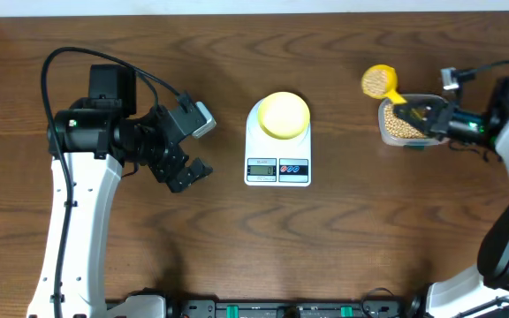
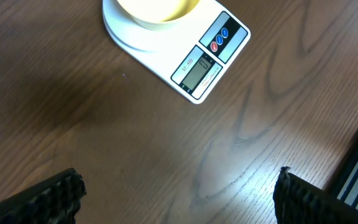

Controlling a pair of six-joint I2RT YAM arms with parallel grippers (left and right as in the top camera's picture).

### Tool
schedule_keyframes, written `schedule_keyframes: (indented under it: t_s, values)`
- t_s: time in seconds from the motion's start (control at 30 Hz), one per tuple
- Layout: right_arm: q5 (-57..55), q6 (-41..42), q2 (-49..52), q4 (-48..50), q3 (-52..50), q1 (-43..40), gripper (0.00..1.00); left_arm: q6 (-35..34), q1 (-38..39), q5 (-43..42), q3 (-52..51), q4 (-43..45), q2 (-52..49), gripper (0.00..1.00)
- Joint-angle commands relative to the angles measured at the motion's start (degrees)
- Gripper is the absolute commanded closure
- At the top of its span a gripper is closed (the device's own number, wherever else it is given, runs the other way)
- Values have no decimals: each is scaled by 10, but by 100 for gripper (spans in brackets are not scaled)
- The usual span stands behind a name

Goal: Scoop item into bowl and weigh 50g on scale
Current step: 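Carry the scoop leftward over the yellow bowl on the scale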

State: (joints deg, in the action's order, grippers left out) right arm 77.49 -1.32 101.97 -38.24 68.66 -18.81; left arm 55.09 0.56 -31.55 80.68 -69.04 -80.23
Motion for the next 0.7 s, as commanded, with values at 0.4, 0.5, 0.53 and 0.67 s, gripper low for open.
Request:
schedule_keyframes:
  t_s: [0.4, 0.5, 0.53, 0.67]
  values:
    - [-7, 148, 6, 143, 10, 134, 99, -7, 2, -1, -4, -3, 0, 1]
    - [-11, 148, 6, 152, 10, 152, 99, -7, 2, -1, -4, -3, 0, 1]
    - [-16, 148, 6, 154, 10, 158, 99, -7, 2, -1, -4, -3, 0, 1]
    - [-64, 144, 6, 154, 10, 181, 99, -7, 2, -1, -4, -3, 0, 1]
